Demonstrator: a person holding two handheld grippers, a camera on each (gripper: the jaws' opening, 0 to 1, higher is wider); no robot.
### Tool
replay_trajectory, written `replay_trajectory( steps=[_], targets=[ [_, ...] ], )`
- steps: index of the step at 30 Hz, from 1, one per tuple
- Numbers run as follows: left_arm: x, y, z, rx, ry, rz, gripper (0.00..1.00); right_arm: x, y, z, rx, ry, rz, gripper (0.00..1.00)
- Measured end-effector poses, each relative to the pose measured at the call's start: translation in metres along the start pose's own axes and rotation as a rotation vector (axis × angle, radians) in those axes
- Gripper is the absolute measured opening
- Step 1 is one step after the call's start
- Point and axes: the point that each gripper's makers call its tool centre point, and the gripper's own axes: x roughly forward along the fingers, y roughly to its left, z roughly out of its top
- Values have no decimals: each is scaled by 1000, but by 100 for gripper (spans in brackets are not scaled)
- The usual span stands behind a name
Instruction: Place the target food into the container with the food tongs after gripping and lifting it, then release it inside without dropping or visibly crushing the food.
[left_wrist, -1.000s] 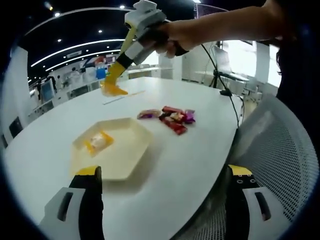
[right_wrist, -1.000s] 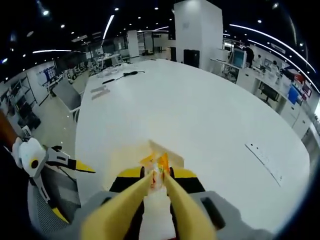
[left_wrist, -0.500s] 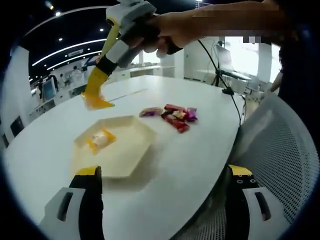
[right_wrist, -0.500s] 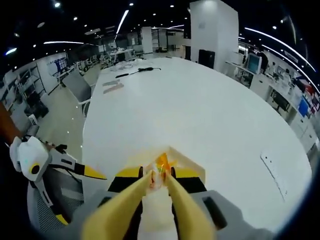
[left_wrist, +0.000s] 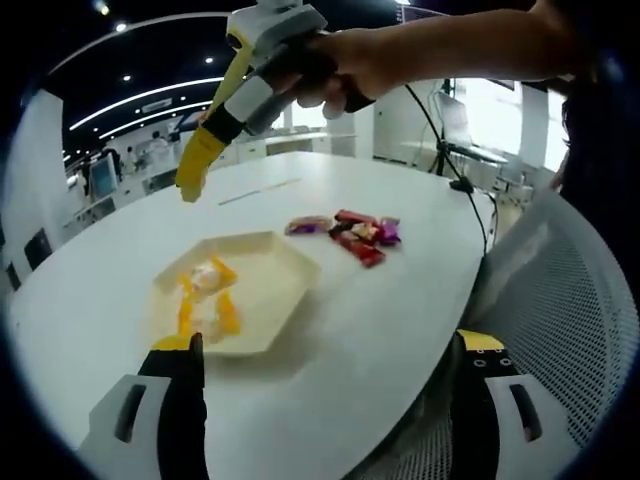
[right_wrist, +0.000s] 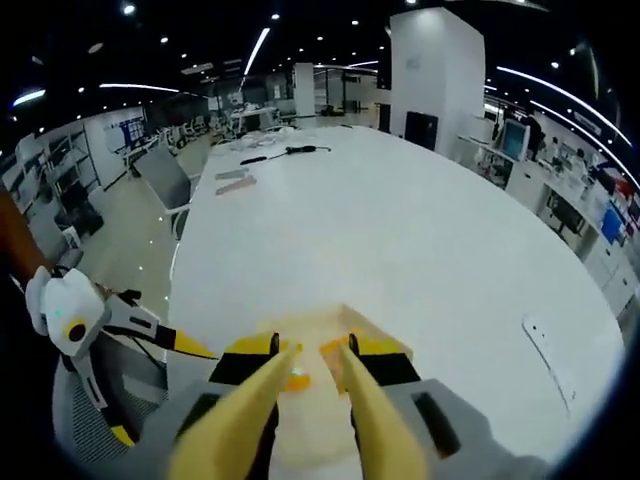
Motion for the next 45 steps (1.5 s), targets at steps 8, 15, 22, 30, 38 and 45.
replay_trajectory(
  steps=[8,15,22,30,38,45],
  targets=[
    [0,-1,1,-2,-1,-4,99,-27,-22,-1,-10,-29,-33,27],
    [0,-1,1,-3,-5,-6,99,-48,-37,-1,2,-51,-65,27],
    [0,-2,1,0,-5,-11,99,-65,-49,-7,19,-61,-93,27],
    [0,-3,2,1,-4,-17,99,-79,-62,-16,40,-65,-125,27],
    [0,-3,1,-2,-1,-16,99,-90,-65,-19,18,-113,-96,28],
    [1,-3,0,-1,2,-18,99,-100,-77,-26,-7,-123,-123,28]
  ],
)
